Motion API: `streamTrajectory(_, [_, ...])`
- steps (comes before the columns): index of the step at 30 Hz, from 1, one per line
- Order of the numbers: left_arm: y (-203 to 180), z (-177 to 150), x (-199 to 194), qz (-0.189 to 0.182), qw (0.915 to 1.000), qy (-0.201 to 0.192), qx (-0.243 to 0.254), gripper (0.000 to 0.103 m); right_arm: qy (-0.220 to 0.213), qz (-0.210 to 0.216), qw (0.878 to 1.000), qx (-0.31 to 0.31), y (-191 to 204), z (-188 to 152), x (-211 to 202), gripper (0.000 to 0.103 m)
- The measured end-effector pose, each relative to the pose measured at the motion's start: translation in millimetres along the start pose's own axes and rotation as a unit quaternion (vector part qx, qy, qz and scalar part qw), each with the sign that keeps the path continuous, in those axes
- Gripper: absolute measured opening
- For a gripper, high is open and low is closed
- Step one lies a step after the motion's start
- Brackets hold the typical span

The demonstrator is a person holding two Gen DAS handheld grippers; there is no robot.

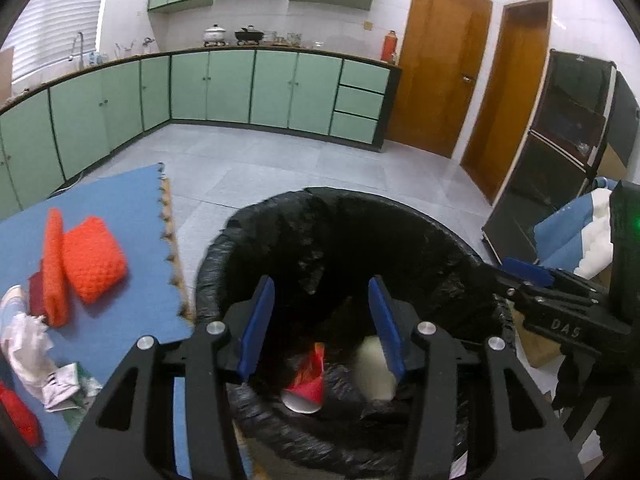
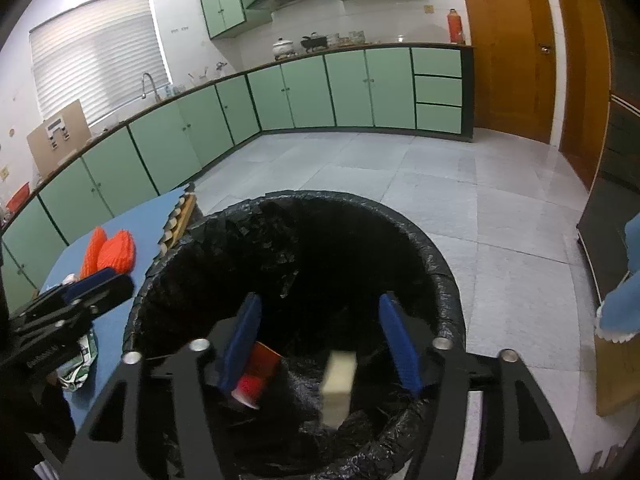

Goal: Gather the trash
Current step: 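Carry the red cup and cream sponge over the bin and release both, then grasp the green-white milk carton with the right gripper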

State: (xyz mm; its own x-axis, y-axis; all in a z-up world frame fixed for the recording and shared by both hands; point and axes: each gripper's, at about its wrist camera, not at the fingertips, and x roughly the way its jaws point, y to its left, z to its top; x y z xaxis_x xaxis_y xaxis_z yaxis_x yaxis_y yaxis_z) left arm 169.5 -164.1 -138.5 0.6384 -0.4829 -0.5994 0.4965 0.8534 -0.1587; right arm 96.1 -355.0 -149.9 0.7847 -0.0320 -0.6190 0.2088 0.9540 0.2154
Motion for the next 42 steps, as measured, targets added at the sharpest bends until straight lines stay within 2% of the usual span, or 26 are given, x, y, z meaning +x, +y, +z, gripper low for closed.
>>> streamTrajectory(3, [18.1,-0.5,-14.5,0.021,0.9997,-0.009,-0.009,0.059,-0.012,0.0,1.0,-0.006,11.3,2.7,-4.9,0.083])
streamTrajectory(6, [34.9,-4.2,-41.2,0.051,0.9982,-0.028,-0.016,0.066,-0.027,0.004,0.999,-0.022,29.9,7.0,-10.6,0.089])
streamTrajectory(9, [54.5,-8.5,-69.8,0.083,0.9951,-0.046,-0.026,0.069,-0.037,0.03,0.998,-0.029,55.6,10.2,-15.1,0.09])
streamTrajectory(13, [81.7,-22.0,-110.8,0.149,0.9861,-0.067,-0.029,0.07,-0.045,0.074,0.996,-0.038,97.2,8.1,-18.0,0.091])
streamTrajectory(16, [104.4,-35.1,-136.9,0.193,0.978,-0.07,-0.034,0.07,-0.046,0.106,0.992,-0.049,132.8,0.2,-15.8,0.091])
streamTrajectory(20, [133.6,-55.9,-164.2,0.233,0.9693,-0.059,-0.055,0.07,-0.025,0.15,0.986,-0.068,177.1,-14.8,-5.3,0.091])
streamTrajectory(31, [175.7,-95.0,-181.1,0.265,0.9591,-0.039,-0.09,0.068,0.034,0.205,0.968,-0.143,263.8,-56.1,33.2,0.091])
streamTrajectory(37, [195.7,-106.5,-185.9,0.272,0.9563,-0.036,-0.101,0.067,0.063,0.205,0.962,-0.169,289.0,-70.4,52.8,0.091])
streamTrajectory(42, [201.9,-109.4,-183.5,0.268,0.9573,-0.03,-0.105,0.066,0.086,0.185,0.963,-0.178,299.9,-74.8,72.2,0.091])
